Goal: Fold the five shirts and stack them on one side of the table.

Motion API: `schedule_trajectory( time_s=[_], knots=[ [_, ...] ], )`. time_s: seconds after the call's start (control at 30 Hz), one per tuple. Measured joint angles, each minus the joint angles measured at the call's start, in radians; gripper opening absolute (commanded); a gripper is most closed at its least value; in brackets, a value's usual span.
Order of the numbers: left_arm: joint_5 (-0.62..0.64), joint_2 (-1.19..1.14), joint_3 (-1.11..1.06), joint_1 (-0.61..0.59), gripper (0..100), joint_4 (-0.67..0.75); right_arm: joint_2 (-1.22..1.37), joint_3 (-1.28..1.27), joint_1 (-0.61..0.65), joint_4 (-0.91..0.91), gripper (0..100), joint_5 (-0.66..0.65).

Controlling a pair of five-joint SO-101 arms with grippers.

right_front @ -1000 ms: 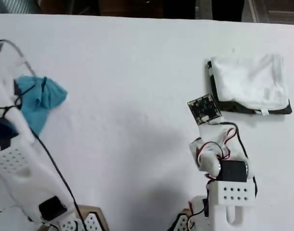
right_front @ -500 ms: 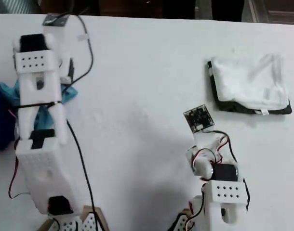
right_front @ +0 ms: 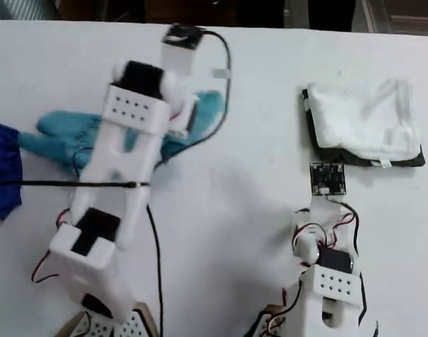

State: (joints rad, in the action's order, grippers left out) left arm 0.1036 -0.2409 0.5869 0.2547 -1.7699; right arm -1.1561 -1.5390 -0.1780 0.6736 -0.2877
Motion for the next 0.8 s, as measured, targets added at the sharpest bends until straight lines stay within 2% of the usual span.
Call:
schedule_trajectory(
  time_s=[0.23, 0.37, 0.57, 0.8],
  knots=[
    [0.066, 0.014, -0.02, 0.186, 3, 0.003, 0.0, 0.0, 0.0, 0.0, 15.5, 0.0],
    [0.072, 0.014, -0.058, 0.258, 3, 0.057, 0.0, 0.0, 0.0, 0.0, 15.5, 0.0],
    [0.074, 0.014, -0.153, 0.307, 3, 0.189, 0.0, 0.0, 0.0, 0.0, 15.5, 0.0],
    [0.074, 0.014, -0.279, 0.308, 3, 0.371, 0.0, 0.0, 0.0, 0.0, 15.5, 0.0]
  ],
)
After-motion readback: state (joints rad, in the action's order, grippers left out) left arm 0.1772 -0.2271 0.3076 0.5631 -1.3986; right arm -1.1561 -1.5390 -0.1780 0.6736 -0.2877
